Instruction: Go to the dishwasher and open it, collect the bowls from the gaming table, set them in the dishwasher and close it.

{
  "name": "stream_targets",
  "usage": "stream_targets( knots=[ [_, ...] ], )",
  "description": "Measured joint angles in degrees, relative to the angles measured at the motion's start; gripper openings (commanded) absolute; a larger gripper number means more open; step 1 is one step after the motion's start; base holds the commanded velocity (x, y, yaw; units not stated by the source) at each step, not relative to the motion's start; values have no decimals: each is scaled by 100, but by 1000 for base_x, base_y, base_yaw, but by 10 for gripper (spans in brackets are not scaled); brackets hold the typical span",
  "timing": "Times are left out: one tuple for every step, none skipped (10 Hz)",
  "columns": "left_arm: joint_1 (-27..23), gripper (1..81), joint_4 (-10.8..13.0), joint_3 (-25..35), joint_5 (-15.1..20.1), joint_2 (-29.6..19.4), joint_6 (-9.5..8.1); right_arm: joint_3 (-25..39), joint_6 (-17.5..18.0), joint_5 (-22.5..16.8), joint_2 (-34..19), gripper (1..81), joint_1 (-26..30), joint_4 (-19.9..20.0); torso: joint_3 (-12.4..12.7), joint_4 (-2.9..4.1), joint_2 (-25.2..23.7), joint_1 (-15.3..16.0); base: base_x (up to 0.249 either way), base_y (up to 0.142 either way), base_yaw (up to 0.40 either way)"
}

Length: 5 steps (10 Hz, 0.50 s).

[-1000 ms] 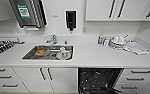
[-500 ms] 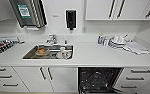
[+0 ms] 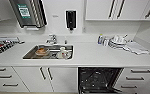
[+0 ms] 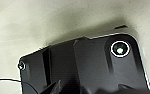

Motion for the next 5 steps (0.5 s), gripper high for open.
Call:
stream_targets(
  knots=[
    [134, 811, 12, -323, -56, 140, 0, -138, -44, 52, 155, 811, -82, -2, 0, 0, 0, 0, 0, 0, 0],
    [258, 811, 15, -656, -113, 297, 0, -310, -60, 113, 293, 811, -197, -38, 0, 0, 0, 0, 0, 0, 0],
    [389, 811, 17, -959, -177, 462, -2, -400, -74, 172, 367, 811, -305, -107, 0, 0, 0, 0, 0, 0, 0],
    [542, 811, 20, -1240, -312, 642, 0, -477, -94, 300, 452, 811, -510, -254, 0, 0, 0, 0, 0, 0, 0],
    [708, 811, 30, -1464, -441, 837, 0, -524, -96, 432, 527, 811, -661, -363, 2, 0, 0, 0, 0, 0, 0]
  ],
)
